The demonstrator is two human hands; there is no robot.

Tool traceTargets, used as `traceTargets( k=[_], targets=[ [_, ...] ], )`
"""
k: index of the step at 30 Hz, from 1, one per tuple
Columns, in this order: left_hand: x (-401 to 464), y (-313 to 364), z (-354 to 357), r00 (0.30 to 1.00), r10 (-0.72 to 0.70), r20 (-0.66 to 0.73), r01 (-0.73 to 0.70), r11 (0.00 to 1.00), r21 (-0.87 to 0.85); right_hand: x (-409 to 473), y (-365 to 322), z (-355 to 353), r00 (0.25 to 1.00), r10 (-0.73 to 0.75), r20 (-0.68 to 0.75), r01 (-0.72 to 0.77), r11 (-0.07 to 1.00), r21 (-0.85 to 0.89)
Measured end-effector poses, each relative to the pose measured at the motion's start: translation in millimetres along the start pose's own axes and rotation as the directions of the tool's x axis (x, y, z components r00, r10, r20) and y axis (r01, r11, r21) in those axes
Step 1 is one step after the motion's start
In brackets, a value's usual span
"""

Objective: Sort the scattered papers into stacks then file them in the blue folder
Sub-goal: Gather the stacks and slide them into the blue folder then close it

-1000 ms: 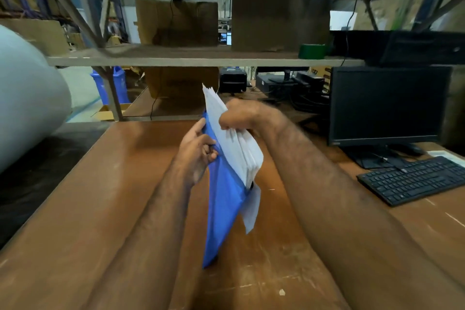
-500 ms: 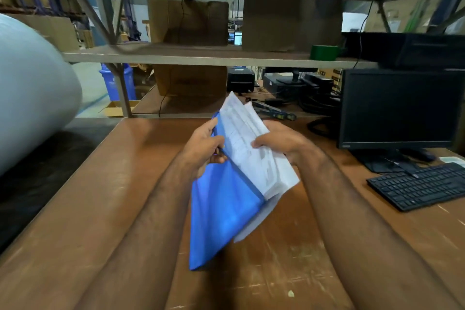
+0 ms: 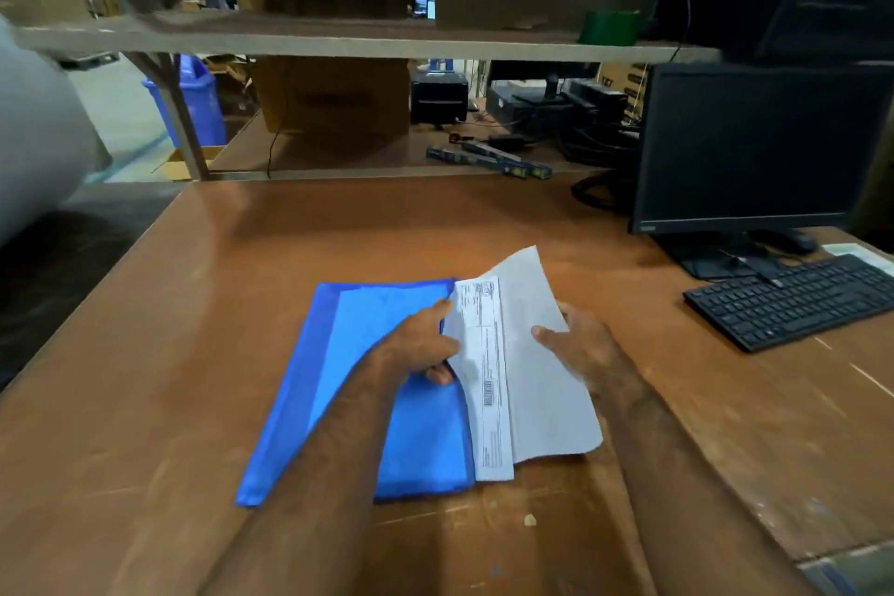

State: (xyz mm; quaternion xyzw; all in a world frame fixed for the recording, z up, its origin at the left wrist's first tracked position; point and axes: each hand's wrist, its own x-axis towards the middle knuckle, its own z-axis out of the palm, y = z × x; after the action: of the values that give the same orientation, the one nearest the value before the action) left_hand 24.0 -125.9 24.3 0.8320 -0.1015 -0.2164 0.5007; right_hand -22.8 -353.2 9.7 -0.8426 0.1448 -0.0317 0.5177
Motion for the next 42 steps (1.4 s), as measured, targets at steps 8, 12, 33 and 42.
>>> traceTargets(
  k=[8,12,33,42],
  targets=[
    [6,-6,-5,0.999,-0.046,-0.024,0.045,0.998,-0.041,6,-39,-63,0.902,-0.263,-0.341,0.328,0.933,0.149],
    [9,-8,-9,0.998,-0.056,-0.017,0.055,0.996,-0.073,7,-32,-77,0.876,-0.159,-0.455,0.351,0.857,0.377],
    [18,-16,-15,0.994,-0.105,0.01,0.106,0.993,-0.053,7,12,-51,0.769,0.067,-0.635,0.233,0.897,0.376],
    [7,-14,-23,0.994,-0.104,-0.04,0.103,0.994,-0.031,-4,22,10,0.865,-0.238,-0.442,0.195,0.971,-0.141]
  ],
)
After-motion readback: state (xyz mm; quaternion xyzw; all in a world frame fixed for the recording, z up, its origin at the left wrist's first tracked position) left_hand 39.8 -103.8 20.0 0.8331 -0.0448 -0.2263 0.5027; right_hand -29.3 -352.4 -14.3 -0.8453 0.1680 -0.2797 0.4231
